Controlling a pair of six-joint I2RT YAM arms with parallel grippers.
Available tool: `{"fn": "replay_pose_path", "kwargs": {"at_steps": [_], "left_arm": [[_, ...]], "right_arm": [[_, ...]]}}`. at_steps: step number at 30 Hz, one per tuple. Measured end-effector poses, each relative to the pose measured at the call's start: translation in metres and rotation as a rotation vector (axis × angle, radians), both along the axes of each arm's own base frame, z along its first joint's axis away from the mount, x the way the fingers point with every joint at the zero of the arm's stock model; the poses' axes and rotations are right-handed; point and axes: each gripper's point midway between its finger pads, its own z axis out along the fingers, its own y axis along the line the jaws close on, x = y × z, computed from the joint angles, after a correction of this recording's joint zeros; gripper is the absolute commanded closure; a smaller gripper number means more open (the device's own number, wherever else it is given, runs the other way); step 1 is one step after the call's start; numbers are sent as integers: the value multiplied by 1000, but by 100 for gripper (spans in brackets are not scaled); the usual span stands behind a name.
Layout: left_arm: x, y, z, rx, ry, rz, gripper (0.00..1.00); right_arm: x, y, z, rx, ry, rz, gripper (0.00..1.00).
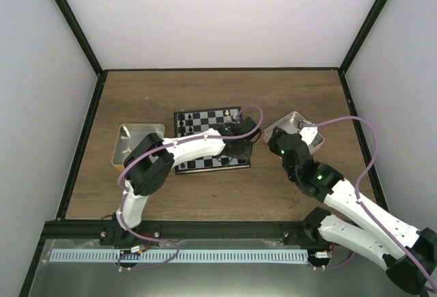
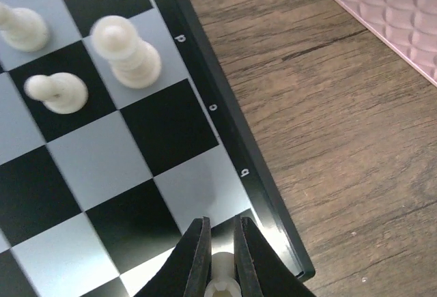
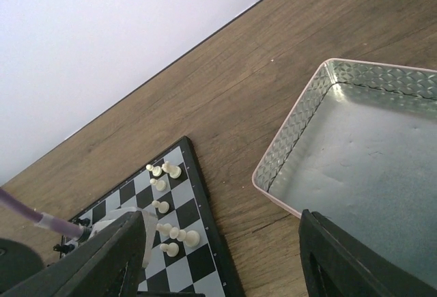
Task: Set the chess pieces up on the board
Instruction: Place the chess piece on the chessboard, then pick up the chess piece from the storage box.
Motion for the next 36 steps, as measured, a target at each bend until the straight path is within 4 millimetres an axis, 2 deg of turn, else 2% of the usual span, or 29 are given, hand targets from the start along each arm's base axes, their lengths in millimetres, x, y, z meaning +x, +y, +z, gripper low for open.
{"fn": "replay_pose_path", "kwargs": {"at_steps": [10, 16, 26, 28, 30, 33, 36], "left_arm": [[-7, -11, -14, 9, 28, -29, 87], [-8, -12, -16, 12, 36, -36, 74], [-9, -10, -16, 20, 33, -44, 66], [-8, -9, -9, 17, 24, -42, 66], [-6, -6, 7, 3, 1, -34, 63], [0, 3, 48, -51, -59, -3, 62], [15, 25, 91, -117, -131, 65, 59]], "right_arm": [[-5, -14, 8, 0, -25, -51, 37], [-9, -22, 12, 8, -39, -78, 37], [-10, -24, 10, 2, -34, -84, 37], [-10, -24, 10, 2, -35, -84, 37], [-10, -23, 11, 2, -35, -84, 37], [-9, -23, 11, 3, -35, -84, 36], [-9, -23, 10, 2, -35, -84, 36]]}}
